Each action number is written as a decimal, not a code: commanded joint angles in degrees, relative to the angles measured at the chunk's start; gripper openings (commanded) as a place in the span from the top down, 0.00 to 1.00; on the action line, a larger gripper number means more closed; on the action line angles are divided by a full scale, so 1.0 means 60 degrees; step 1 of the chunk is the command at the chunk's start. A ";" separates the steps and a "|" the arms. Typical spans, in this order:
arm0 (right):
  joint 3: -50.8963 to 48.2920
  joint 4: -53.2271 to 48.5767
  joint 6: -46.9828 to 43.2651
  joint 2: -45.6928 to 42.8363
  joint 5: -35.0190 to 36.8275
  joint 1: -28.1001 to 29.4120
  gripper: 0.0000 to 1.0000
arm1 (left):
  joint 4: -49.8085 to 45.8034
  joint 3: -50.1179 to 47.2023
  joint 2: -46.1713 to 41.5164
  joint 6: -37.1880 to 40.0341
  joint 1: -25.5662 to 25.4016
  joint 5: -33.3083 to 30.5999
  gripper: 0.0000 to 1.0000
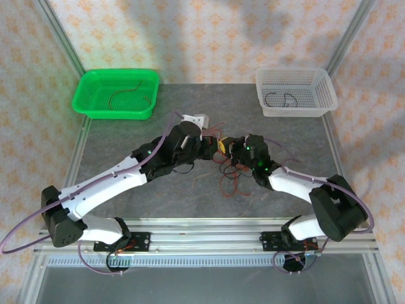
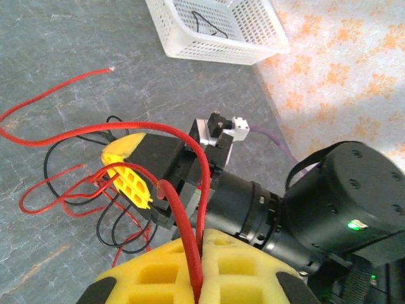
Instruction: Untangle the cables
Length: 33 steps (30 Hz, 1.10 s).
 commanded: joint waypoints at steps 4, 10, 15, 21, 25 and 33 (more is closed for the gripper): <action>0.0180 -0.0178 -0.0517 0.0272 0.0965 0.0033 1.00 | -0.0555 0.0997 -0.0601 0.0517 0.0133 -0.0359 1.00; 0.0174 -0.0552 -0.1208 0.0822 0.1337 0.0033 1.00 | -0.1233 0.2254 -0.0547 0.0926 0.0142 -0.0903 1.00; 0.0098 -0.0485 -0.1618 0.1621 0.1350 0.0033 1.00 | -0.1836 0.3380 -0.0360 0.1562 0.0175 -0.1550 1.00; 0.0096 -0.0188 -0.2036 0.2503 0.0797 0.0048 1.00 | -0.2465 0.4469 -0.0066 0.2022 0.0546 -0.2089 1.00; 0.0120 -0.0357 -0.2345 0.2738 0.0785 0.0161 1.00 | -0.2652 0.4844 0.0146 0.2192 0.1299 -0.1801 1.00; 0.0461 -0.1910 -0.3525 0.2288 0.1280 0.0492 0.71 | -0.2961 0.5893 0.1031 0.2621 0.3365 -0.0673 1.00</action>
